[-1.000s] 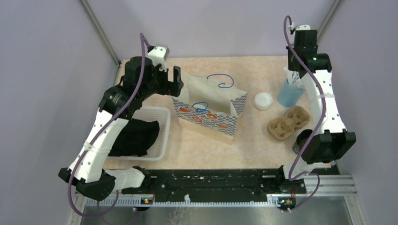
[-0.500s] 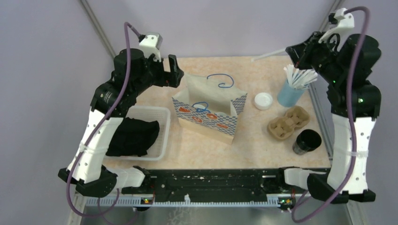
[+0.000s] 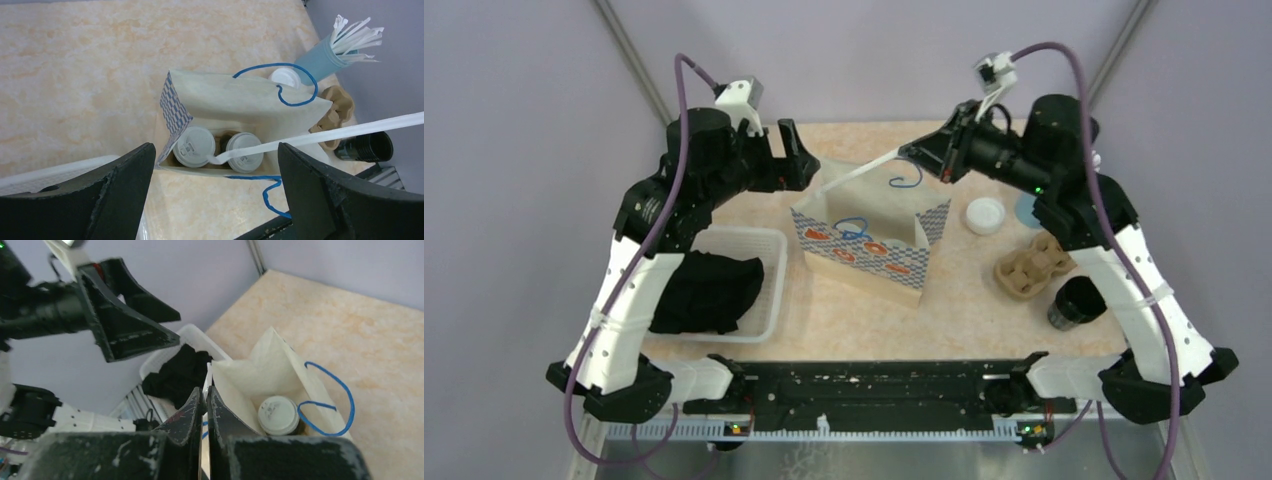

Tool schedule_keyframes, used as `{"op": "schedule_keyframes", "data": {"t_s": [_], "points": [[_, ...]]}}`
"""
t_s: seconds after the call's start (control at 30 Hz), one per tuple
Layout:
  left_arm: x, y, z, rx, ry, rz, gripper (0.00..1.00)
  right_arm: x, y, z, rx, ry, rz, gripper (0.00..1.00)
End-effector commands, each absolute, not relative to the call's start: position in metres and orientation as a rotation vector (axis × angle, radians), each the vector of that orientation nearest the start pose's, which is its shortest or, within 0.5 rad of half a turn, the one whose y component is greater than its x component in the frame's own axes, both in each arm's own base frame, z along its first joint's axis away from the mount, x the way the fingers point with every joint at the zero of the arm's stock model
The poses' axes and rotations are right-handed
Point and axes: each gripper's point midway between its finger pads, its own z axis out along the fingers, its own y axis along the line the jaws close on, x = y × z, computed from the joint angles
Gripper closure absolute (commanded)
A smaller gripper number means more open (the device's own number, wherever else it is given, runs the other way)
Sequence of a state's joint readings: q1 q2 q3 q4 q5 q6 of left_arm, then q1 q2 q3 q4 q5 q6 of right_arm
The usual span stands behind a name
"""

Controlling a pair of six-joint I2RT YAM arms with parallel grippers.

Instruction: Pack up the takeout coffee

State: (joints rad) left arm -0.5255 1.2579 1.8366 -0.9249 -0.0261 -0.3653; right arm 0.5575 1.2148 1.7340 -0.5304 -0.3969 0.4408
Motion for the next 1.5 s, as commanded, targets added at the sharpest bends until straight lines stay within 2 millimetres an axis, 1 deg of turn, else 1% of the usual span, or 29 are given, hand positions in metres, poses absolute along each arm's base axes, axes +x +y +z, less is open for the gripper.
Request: {"op": "schedule_keyframes", "data": {"t_s": [0.0, 0.1, 0.2, 0.27, 0.33, 0.37, 0.4, 0.43, 0.47, 0.5, 0.57, 0.63, 0.67, 0.7, 0.73, 0.8, 0.93, 1.0, 1.1, 1.2, 1.27, 1.33, 1.4, 1.47], "points": [[0.259, -0.165, 0.456, 0.067, 1.893, -0.637, 0.02, 0.263, 0.253, 0.477, -0.415, 1.644, 0.855, 1.00], [0.251, -0.159, 0.461, 0.031, 1.881, -0.650, 0.02, 0.269, 0.259, 0.463, -0.459, 1.676, 0.784, 1.00], [0.244, -0.155, 0.464, -0.001, 1.871, -0.673, 0.02, 0.270, 0.261, 0.459, -0.488, 1.691, 0.748, 1.00], [0.241, -0.154, 0.465, -0.018, 1.865, -0.688, 0.02, 0.269, 0.267, 0.449, -0.512, 1.713, 0.771, 1.00], [0.238, -0.154, 0.467, -0.024, 1.861, -0.702, 0.02, 0.264, 0.281, 0.436, -0.548, 1.729, 0.846, 1.00], [0.237, -0.153, 0.468, -0.026, 1.858, -0.705, 0.02, 0.261, 0.288, 0.430, -0.550, 1.730, 0.900, 0.92], [0.236, -0.153, 0.469, -0.030, 1.855, -0.706, 0.02, 0.259, 0.297, 0.410, -0.550, 1.752, 0.955, 0.82], [0.235, -0.152, 0.469, -0.031, 1.852, -0.707, 0.02, 0.259, 0.300, 0.402, -0.535, 1.738, 0.985, 0.76], [0.233, -0.152, 0.471, -0.031, 1.848, -0.712, 0.02, 0.261, 0.299, 0.394, -0.506, 1.748, 0.983, 0.67], [0.232, -0.152, 0.472, -0.025, 1.843, -0.716, 0.02, 0.263, 0.291, 0.384, -0.452, 1.788, 0.952, 0.54], [0.229, -0.151, 0.477, -0.004, 1.825, -0.721, 0.02, 0.261, 0.269, 0.370, -0.388, 1.850, 0.861, 0.39], [0.227, -0.150, 0.485, 0.005, 1.800, -0.723, 0.02, 0.250, 0.243, 0.374, -0.370, 1.851, 0.775, 0.26], [0.226, -0.149, 0.490, 0.010, 1.784, -0.724, 0.02, 0.244, 0.224, 0.375, -0.347, 1.879, 0.709, 0.20], [0.225, -0.149, 0.499, 0.020, 1.760, -0.729, 0.02, 0.239, 0.206, 0.382, -0.305, 1.887, 0.650, 0.13], [0.224, -0.148, 0.507, 0.025, 1.736, -0.731, 0.02, 0.232, 0.190, 0.398, -0.276, 1.867, 0.613, 0.09], [0.223, -0.145, 0.527, 0.031, 1.676, -0.733, 0.02, 0.216, 0.168, 0.426, -0.266, 1.827, 0.582, 0.02], [0.215, -0.134, 0.570, 0.019, 1.498, -0.741, 0.02, 0.185, 0.130, 0.486, -0.229, 1.692, 0.580, 0.01], [0.208, -0.128, 0.591, 0.034, 1.399, -0.740, 0.02, 0.173, 0.113, 0.514, -0.178, 1.617, 0.588, 0.01], [0.196, -0.118, 0.623, 0.066, 1.271, -0.715, 0.02, 0.156, 0.088, 0.561, -0.110, 1.456, 0.606, 0.01], [0.192, -0.101, 0.645, 0.039, 1.192, -0.646, 0.02, 0.144, 0.064, 0.594, 0.000, 1.329, 0.630, 0.01], [0.191, -0.092, 0.653, 0.018, 1.156, -0.606, 0.02, 0.141, 0.053, 0.606, 0.055, 1.271, 0.632, 0.01], [0.190, -0.085, 0.659, 0.000, 1.129, -0.580, 0.02, 0.141, 0.044, 0.612, 0.104, 1.241, 0.625, 0.01], [0.190, -0.083, 0.663, -0.002, 1.119, -0.569, 0.02, 0.142, 0.039, 0.614, 0.134, 1.234, 0.617, 0.01], [0.190, -0.083, 0.662, 0.000, 1.126, -0.562, 0.02, 0.146, 0.041, 0.612, 0.138, 1.246, 0.604, 0.01]]}}
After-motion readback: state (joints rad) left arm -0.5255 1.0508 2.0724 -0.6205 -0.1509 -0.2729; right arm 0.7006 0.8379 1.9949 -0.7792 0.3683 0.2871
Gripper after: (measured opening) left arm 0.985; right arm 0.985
